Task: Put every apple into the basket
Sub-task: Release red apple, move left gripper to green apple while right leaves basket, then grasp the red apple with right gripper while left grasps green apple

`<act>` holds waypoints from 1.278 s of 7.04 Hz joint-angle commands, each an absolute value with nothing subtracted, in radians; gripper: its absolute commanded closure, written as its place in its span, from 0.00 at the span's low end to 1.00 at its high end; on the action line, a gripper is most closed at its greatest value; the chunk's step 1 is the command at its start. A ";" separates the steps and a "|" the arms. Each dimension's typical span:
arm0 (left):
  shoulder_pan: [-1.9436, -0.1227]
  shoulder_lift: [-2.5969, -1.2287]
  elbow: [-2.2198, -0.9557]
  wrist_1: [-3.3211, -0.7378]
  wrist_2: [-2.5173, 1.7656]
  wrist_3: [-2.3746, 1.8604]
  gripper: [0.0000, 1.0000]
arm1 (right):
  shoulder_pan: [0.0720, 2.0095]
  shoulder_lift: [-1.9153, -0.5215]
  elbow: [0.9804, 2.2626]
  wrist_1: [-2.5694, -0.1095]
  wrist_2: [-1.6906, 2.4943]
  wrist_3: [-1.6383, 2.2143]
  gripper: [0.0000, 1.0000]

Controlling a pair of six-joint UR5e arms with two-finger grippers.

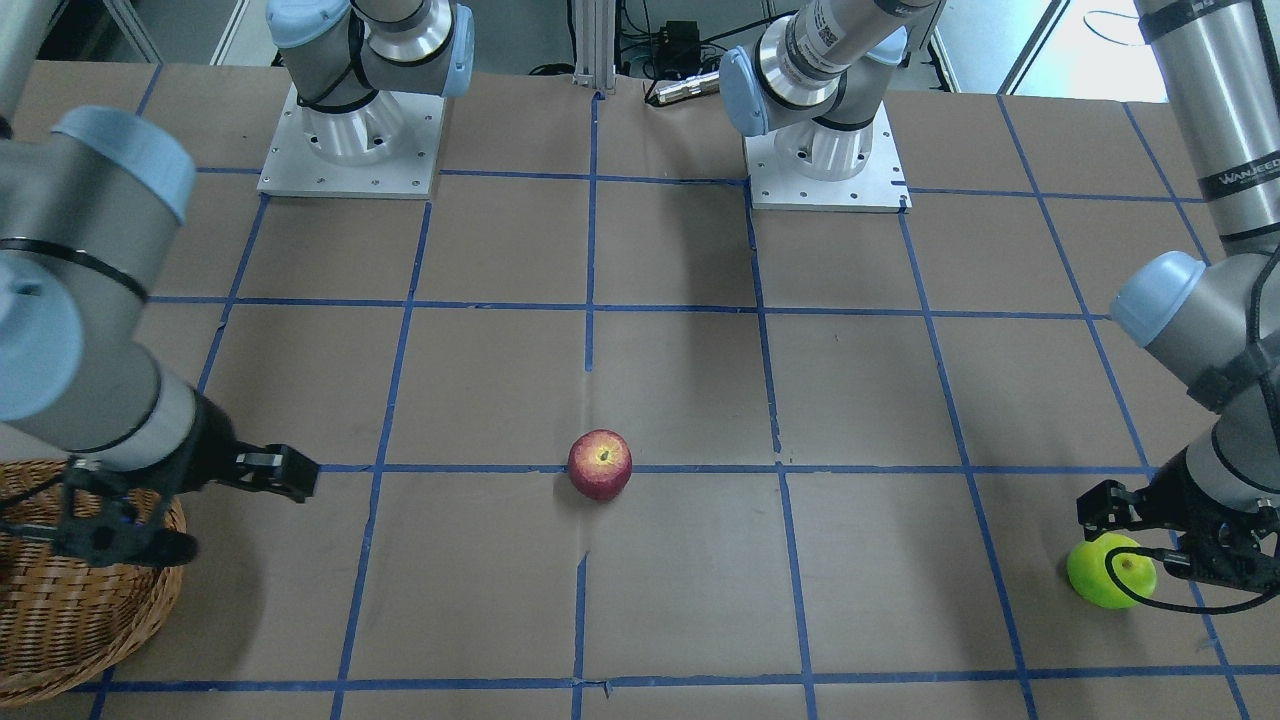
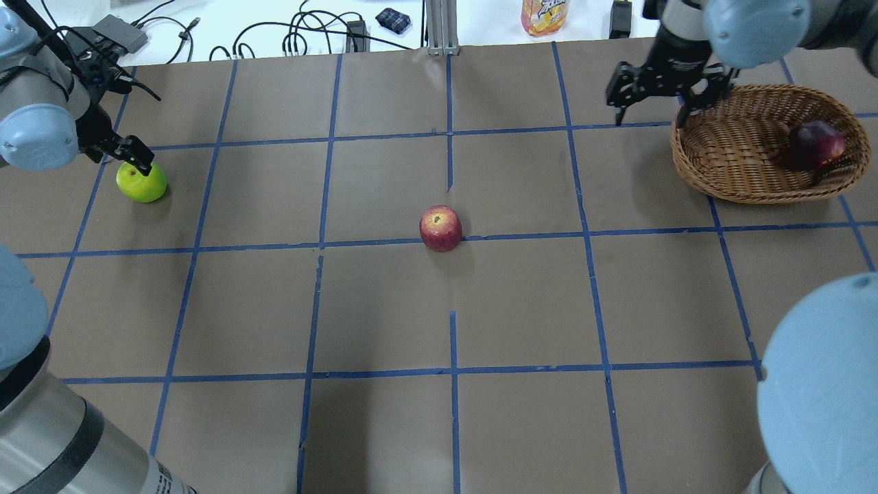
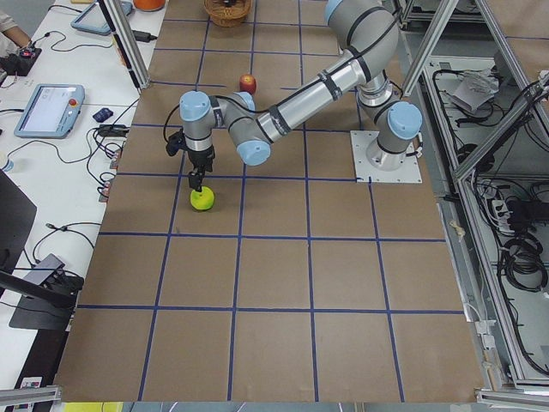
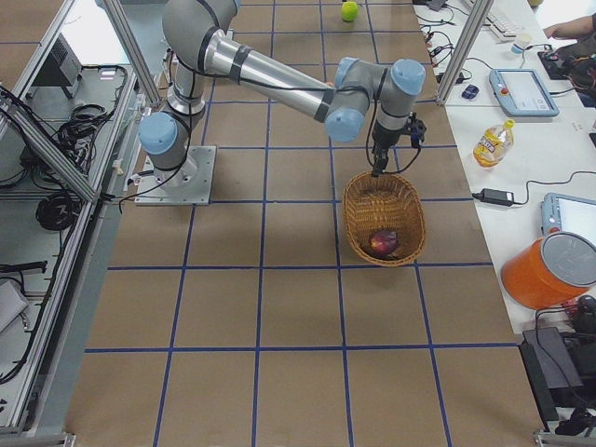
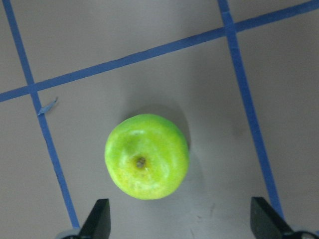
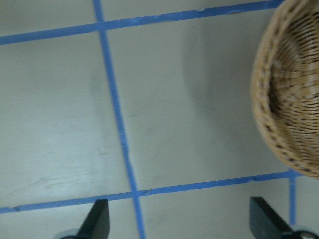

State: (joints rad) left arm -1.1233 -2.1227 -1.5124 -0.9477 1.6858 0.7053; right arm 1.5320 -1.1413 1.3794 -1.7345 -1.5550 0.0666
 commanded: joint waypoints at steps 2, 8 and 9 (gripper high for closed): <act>-1.091 -2.224 -1.482 -0.897 1.690 0.710 0.00 | 1.757 -1.059 1.387 -1.826 -1.439 0.321 0.00; -1.118 -2.228 -1.416 -0.964 1.623 0.730 0.70 | 1.916 -0.913 1.387 -1.867 -1.433 0.565 0.00; -1.162 -2.186 -1.431 -1.027 1.621 0.707 0.70 | 1.922 -0.902 1.387 -1.874 -1.425 0.565 0.00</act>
